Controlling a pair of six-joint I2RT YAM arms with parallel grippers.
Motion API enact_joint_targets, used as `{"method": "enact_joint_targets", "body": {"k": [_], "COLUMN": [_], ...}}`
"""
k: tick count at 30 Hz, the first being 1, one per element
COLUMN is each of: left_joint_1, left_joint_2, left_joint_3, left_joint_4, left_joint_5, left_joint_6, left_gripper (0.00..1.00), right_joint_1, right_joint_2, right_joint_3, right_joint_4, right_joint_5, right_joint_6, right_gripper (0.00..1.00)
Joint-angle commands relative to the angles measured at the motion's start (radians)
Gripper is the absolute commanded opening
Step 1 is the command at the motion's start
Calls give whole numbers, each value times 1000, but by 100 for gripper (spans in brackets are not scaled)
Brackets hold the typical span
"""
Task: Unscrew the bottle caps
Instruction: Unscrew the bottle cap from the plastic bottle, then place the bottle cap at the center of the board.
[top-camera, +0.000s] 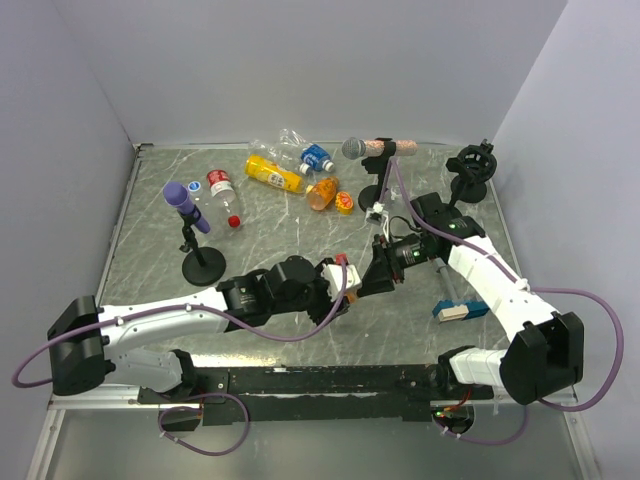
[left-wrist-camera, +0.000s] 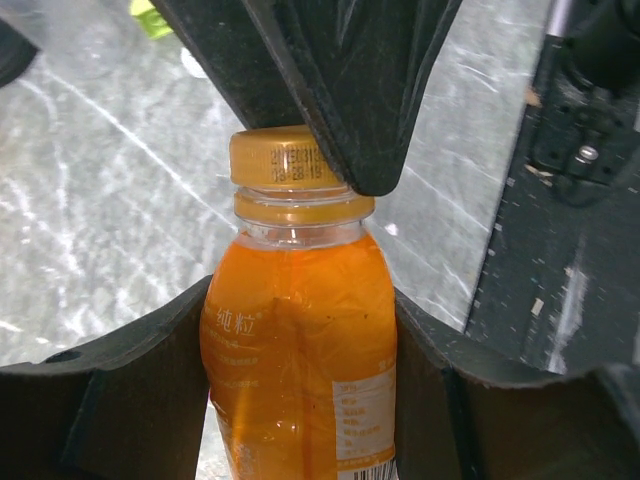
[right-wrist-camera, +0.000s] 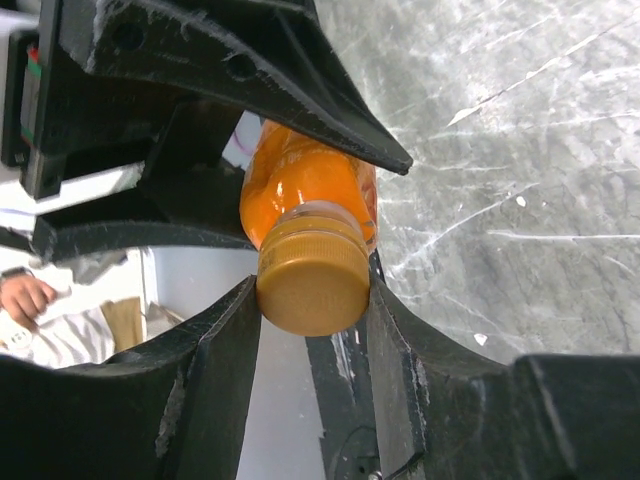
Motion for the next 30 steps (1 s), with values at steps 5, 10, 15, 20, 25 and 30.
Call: {"method": "enact_joint_targets", "body": {"k": [5, 10, 15, 20, 25, 30], "left_joint_1": [87, 164, 180, 183, 184, 181], "left_joint_2": [-74, -96, -91, -97, -131, -218], "left_joint_3": [-51, -55, -39, -46, -81, -126], "left_joint_4": [51, 48, -6, -24, -6, 22], "left_joint_5": [402, 622, 648, 611, 561, 421], "left_joint_6": [-20, -43, -20, -12, -21, -43], "left_gripper": [24, 24, 24, 24, 24, 24], "right_joint_1": [80, 134, 142, 142, 142, 140], "right_joint_2": [-29, -99, -185, -175, -176, -179], "right_joint_3": [59, 56, 19, 39, 29, 22], "right_joint_4": [-111, -119, -50, -57, -22, 29], "right_joint_5": [-6, 40, 100, 139, 137, 262], "right_joint_6": [-291, -474, -580, -614, -545, -401], "right_gripper": [25, 26, 27, 27, 27, 28]}}
